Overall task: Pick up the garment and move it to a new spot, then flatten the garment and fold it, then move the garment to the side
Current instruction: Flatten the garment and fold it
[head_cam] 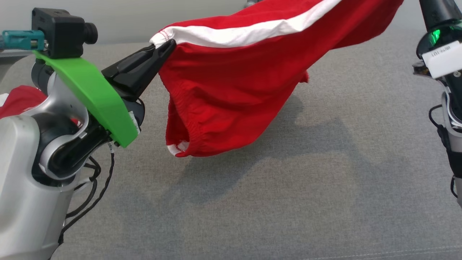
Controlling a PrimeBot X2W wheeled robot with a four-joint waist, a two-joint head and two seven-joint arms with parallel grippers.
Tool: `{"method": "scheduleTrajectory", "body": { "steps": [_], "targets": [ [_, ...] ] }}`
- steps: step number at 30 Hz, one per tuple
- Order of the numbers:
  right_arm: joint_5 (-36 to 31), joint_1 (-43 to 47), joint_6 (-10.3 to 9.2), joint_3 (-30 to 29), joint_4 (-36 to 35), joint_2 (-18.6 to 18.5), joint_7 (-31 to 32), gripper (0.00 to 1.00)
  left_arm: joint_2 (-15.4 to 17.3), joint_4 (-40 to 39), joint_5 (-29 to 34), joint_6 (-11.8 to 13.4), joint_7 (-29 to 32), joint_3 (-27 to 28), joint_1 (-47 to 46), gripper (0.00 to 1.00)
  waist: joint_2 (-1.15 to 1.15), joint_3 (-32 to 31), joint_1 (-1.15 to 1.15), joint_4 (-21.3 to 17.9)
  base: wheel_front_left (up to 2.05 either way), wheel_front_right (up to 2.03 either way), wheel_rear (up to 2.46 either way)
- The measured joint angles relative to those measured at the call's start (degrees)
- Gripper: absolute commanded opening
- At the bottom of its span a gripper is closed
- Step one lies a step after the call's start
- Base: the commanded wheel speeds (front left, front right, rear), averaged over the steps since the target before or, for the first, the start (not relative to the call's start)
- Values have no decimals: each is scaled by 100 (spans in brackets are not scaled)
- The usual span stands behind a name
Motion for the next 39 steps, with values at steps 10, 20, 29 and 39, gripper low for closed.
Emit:
{"method": "scheduleTrajectory", "body": {
  "steps": [10,20,29,39],
  "targets": [
    [853,1121,-16,-942,-1686,-621,554,0,89,-1523,-1403,571,991,408,419,0,0,-387,0,-338,0,0,0],
    [1585,1744,-666,-1080,-1771,-508,1194,0,112,-1584,-1700,1274,1631,523,435,0,0,0,0,-533,0,0,0],
    [577,-402,-1573,80,-238,392,1276,0,191,166,-602,1271,1677,140,-754,0,0,690,0,-418,0,0,0],
    [-506,-3192,-1539,-243,47,1094,164,0,-354,767,792,894,137,235,-2748,0,0,1492,0,-300,0,0,0]
  ]
}}
